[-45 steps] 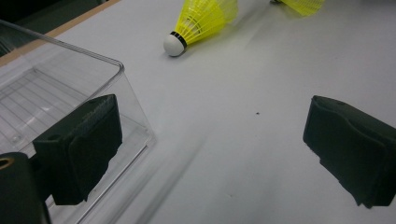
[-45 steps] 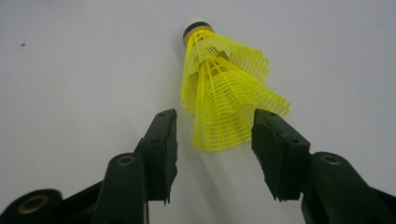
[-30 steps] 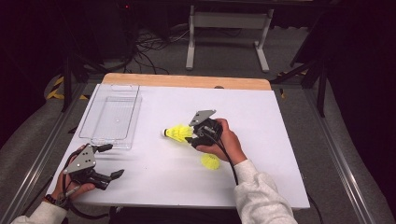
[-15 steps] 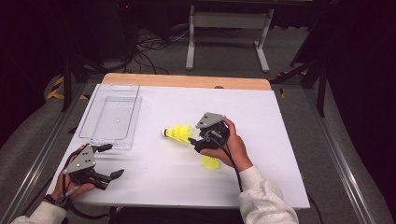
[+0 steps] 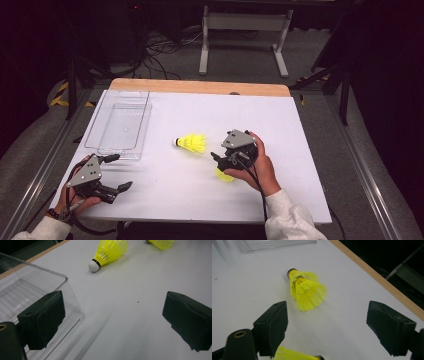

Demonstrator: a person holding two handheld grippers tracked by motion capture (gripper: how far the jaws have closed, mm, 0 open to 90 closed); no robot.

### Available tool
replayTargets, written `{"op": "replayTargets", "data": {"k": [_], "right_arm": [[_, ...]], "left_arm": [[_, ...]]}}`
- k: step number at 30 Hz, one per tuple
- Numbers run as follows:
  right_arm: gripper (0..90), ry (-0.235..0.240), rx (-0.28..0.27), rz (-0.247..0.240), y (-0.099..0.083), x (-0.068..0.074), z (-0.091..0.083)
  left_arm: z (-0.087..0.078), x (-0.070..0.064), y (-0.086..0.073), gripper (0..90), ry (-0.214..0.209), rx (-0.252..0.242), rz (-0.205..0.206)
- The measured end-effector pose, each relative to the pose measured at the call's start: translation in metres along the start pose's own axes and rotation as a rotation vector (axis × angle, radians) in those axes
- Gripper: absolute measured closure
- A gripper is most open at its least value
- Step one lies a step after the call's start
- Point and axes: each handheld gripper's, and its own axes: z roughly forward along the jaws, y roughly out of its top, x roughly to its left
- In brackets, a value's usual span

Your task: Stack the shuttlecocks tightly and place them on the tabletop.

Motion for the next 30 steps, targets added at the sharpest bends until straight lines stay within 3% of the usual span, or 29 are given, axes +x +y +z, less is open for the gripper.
{"op": "replayTargets", "data": {"k": [6,17,23,27,30], "right_arm": [[17.1,-0.039,-0.053,-0.025,-0.011,0.01,-0.015],[17.1,-0.093,-0.048,-0.048,-0.03,0.023,-0.028],[17.2,-0.118,-0.054,-0.022,-0.043,0.026,-0.033],[17.8,-0.134,-0.045,-0.018,-0.051,0.028,-0.035],[18.2,-0.118,-0.041,-0.006,-0.055,0.029,-0.036]], "left_arm": [[0.0,0.0,0.0,5.3,0.003,0.001,0.003],[-0.001,-0.002,0.002,5.2,0.011,-0.009,0.01],[0.0,-0.004,0.004,5.0,0.019,-0.023,0.012],[-0.001,-0.005,0.006,4.9,0.046,-0.058,0.002],[-0.001,-0.006,0.009,5.1,0.071,-0.082,0.004]]}}
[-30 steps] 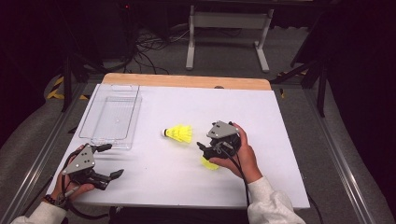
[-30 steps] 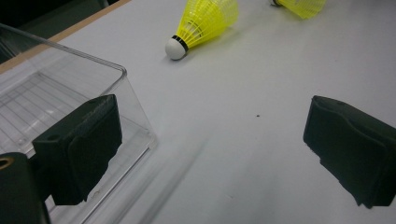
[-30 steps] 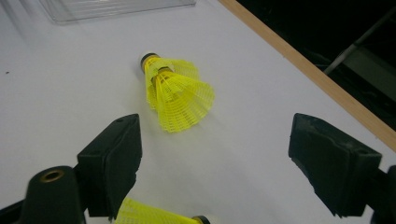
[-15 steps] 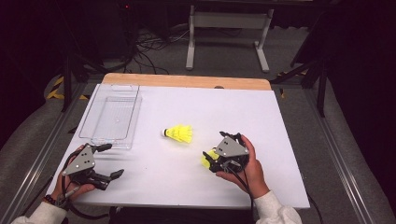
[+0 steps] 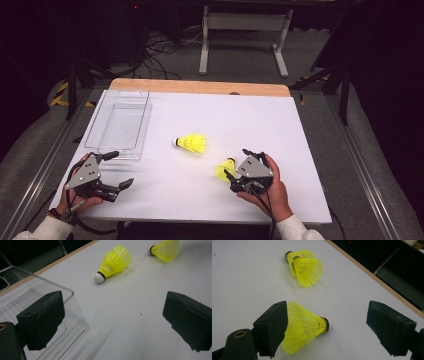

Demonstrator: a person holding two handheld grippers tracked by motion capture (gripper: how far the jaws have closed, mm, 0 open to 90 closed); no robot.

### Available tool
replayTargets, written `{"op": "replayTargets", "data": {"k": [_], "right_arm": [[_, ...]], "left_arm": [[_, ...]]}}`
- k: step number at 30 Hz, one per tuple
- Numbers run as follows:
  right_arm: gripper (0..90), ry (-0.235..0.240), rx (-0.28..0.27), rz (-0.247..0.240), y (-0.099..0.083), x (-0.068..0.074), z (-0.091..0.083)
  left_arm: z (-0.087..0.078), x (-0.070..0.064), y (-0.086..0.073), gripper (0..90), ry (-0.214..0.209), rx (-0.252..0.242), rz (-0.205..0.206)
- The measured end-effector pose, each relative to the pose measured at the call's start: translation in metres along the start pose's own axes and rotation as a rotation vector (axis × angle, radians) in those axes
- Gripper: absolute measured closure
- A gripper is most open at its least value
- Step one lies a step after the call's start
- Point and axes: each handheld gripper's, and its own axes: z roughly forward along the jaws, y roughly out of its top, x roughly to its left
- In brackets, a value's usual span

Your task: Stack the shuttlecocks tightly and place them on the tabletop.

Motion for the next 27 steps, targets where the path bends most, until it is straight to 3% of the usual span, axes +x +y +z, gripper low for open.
{"op": "replayTargets", "data": {"k": [9,11,16,21,27], "right_arm": [[21.2,0.002,0.049,0.005,-0.01,0.007,0.009],[23.0,-0.003,0.057,-0.004,-0.011,0.008,0.012],[25.2,-0.011,0.077,0.002,-0.014,0.009,0.018],[29.5,-0.02,0.086,-0.001,-0.016,0.008,0.023],[41.0,-0.018,0.098,-0.042,-0.019,0.011,0.028]], "left_arm": [[0.015,-0.001,0.013,5.3,0.002,-0.027,-0.003],[0.018,-0.001,0.015,10.9,-0.009,-0.037,-0.015],[0.024,-0.001,0.019,10.9,0.004,-0.04,-0.009],[0.032,-0.005,0.025,11.0,-0.004,-0.048,0.006],[0.031,-0.009,0.023,9.6,-0.011,-0.054,0.014]]}}
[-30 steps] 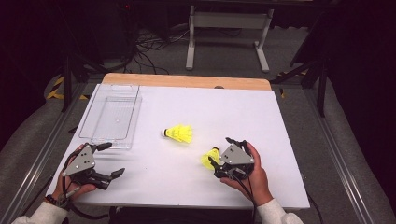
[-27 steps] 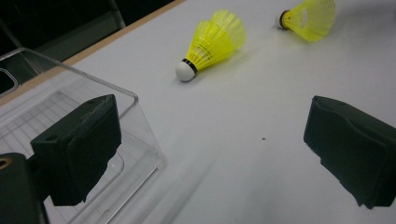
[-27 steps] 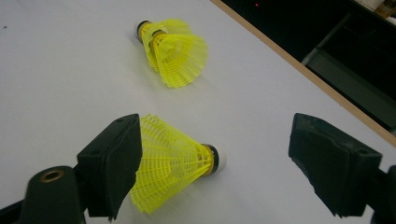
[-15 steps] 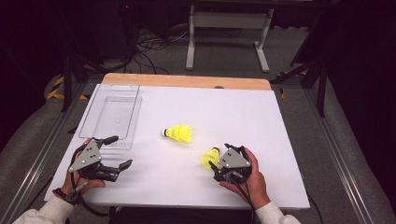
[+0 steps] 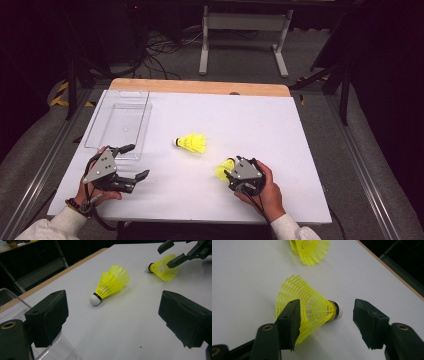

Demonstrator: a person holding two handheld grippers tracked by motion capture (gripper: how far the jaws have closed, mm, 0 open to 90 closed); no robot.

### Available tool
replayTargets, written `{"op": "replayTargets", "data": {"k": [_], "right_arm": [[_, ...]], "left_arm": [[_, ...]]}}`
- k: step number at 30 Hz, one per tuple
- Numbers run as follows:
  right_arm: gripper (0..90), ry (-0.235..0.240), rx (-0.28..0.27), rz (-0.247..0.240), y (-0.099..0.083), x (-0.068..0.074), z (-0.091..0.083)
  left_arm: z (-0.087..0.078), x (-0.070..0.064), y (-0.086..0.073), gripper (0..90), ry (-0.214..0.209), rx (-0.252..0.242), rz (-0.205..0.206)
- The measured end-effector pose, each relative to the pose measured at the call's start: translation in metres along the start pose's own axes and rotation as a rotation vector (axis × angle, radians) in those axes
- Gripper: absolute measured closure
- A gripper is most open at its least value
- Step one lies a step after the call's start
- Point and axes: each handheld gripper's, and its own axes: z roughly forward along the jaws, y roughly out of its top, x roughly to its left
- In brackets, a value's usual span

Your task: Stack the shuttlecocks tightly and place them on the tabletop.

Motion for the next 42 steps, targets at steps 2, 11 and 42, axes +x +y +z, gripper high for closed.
{"op": "replayTargets", "data": {"k": [2,11,42], "right_arm": [[44.8,0.003,0.0,-0.005,0.0,0.0,0.0],[65.0,0.006,0.016,-0.011,-0.001,-0.001,0.0],[89.3,0.019,-0.028,0.056,-0.001,-0.026,-0.015]], "left_arm": [[-0.003,0.0,-0.001,9.5,0.0,-0.014,-0.009],[-0.008,-0.001,-0.004,7.8,-0.008,-0.019,-0.017],[-0.013,0.001,-0.007,7.8,0.001,0.002,-0.02]]}}
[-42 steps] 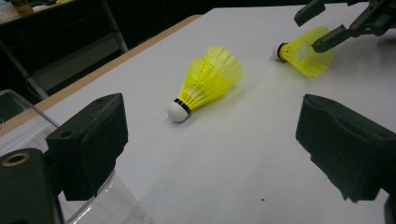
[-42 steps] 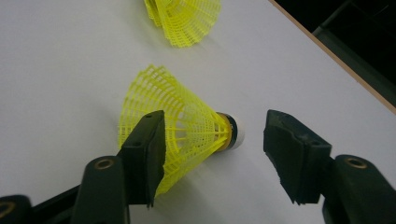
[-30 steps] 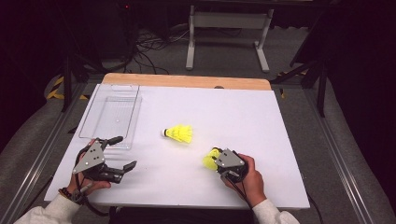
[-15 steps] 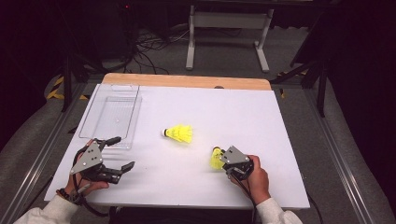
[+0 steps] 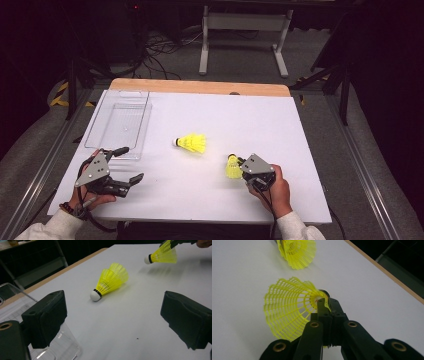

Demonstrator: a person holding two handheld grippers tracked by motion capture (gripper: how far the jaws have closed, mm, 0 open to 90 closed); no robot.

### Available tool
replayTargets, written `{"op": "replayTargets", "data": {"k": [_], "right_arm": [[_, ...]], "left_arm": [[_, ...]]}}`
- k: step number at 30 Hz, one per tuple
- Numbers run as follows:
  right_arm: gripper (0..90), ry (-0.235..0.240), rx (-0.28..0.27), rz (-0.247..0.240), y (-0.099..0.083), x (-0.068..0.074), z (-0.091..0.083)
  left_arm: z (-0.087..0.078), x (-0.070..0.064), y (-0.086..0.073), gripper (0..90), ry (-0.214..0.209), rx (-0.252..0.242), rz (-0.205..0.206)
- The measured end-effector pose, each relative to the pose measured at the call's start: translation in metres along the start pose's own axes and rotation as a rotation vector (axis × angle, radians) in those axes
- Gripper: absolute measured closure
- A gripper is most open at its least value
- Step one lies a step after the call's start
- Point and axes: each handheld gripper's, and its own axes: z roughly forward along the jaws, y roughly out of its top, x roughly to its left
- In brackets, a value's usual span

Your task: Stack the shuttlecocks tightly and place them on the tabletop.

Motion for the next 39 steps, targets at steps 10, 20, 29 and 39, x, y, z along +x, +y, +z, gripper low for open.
{"op": "replayTargets", "data": {"k": [10,20,29,39], "right_arm": [[89.4,0.073,-0.103,0.052,0.011,-0.018,0.009],[89.4,0.198,-0.142,0.028,0.025,-0.027,0.034],[89.4,0.254,-0.135,0.003,0.037,-0.021,0.06],[89.3,0.329,-0.134,0.02,0.036,-0.025,0.086]], "left_arm": [[0.001,0.0,-0.001,7.8,-0.009,0.005,0.0],[0.001,0.001,-0.001,7.4,-0.015,0.006,-0.001],[0.0,0.0,-0.001,7.4,-0.016,0.006,-0.001],[0.001,0.0,-0.002,7.4,-0.028,0.015,0.001]]}}
